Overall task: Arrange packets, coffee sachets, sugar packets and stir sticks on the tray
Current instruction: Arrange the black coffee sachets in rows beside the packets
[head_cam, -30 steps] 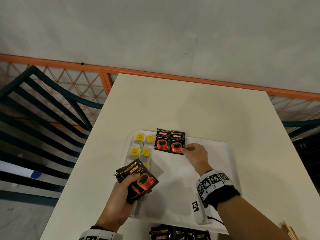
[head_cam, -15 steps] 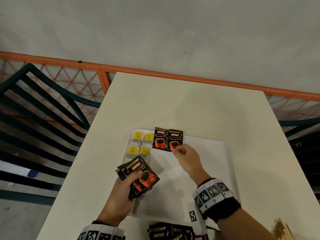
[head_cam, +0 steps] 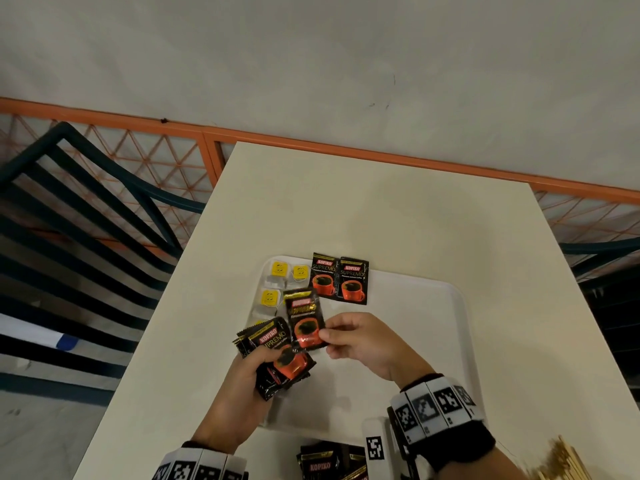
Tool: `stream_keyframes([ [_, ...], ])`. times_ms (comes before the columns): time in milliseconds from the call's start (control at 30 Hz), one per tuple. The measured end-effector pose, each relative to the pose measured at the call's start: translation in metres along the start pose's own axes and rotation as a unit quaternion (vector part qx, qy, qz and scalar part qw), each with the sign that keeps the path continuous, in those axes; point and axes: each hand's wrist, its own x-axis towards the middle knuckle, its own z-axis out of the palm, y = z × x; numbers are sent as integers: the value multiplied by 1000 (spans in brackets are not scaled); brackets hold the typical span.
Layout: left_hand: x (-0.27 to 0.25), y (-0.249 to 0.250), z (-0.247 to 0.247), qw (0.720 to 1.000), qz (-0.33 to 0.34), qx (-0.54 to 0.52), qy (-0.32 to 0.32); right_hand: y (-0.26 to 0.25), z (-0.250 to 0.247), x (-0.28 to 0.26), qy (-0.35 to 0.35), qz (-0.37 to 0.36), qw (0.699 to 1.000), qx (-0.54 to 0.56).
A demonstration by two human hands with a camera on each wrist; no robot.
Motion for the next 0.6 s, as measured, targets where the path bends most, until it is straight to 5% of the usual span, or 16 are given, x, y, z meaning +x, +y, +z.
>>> stream_keyframes([
  [233,2,-6,-13,998,9,21,62,-1,-6,24,174,1,984,-41],
  [600,0,-6,-12,997,15,31,63,7,5,44,273,-17,952,-140],
])
